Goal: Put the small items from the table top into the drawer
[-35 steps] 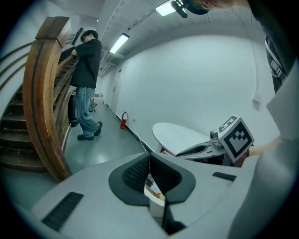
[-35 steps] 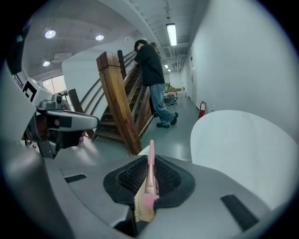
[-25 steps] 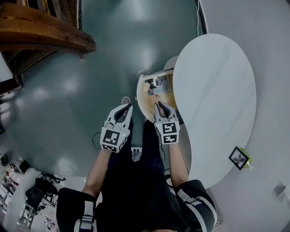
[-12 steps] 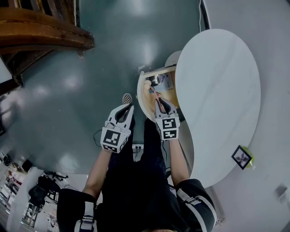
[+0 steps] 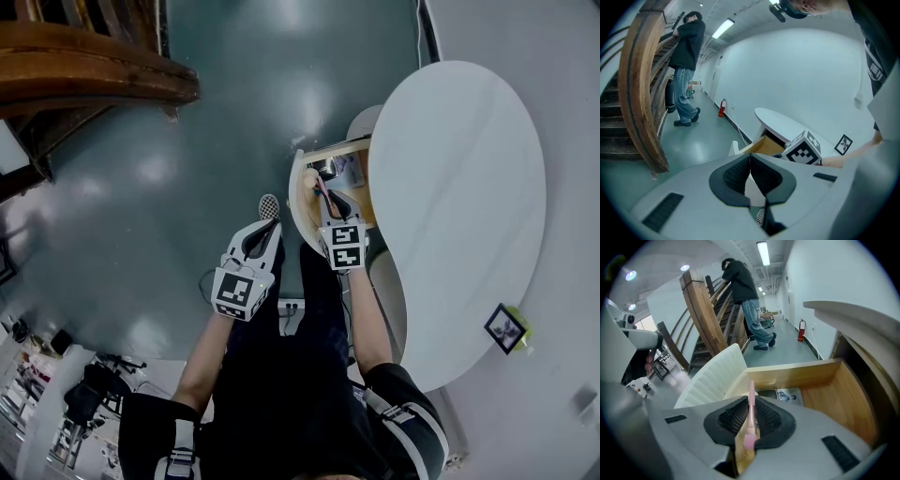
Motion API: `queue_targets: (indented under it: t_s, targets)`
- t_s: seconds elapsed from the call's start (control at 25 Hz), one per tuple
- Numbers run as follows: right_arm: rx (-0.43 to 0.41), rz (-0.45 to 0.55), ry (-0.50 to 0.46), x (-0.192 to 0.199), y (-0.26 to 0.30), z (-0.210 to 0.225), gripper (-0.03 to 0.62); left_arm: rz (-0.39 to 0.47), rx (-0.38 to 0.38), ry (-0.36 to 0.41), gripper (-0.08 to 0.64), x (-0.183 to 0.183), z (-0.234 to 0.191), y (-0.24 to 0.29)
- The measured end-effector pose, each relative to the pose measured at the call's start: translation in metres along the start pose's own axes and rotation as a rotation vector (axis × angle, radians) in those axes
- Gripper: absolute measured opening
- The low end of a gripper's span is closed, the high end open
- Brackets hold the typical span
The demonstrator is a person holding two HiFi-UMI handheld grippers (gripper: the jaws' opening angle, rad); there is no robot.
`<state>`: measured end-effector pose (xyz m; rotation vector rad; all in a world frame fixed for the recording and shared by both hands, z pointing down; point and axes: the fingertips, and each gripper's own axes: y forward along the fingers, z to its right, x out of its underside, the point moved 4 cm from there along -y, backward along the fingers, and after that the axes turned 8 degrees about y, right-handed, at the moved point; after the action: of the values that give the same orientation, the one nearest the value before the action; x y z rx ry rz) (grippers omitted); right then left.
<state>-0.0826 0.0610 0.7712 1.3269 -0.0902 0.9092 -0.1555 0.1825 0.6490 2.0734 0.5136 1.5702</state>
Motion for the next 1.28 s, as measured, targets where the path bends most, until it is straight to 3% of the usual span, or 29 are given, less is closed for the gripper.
queue_targets:
  t_s: [0.48, 0.6, 0.64, 1.28]
  targets:
    - [0.003, 0.003, 0.016, -0.002, 0.011, 0.006, 0.071, -0.001, 0.000, -0.019, 0.020, -0.001, -0.003, 0.002]
    - [-0.024, 0.021, 0.031, -0.004, 0.006, 0.004, 0.173, 0.003, 0.001, -0.018, 0.020, -0.005, -0.002, 0.002]
    - [-0.026, 0.022, 0.032, -0.004, 0.005, 0.004, 0.178, 0.003, 0.002, -0.017, 0.020, -0.006, -0.001, 0.001]
    - [-0.019, 0.062, -0.007, -0.012, -0.029, -0.005, 0.176, 0.053, -0.004, 0.020, 0.020, -0.023, 0.013, -0.018]
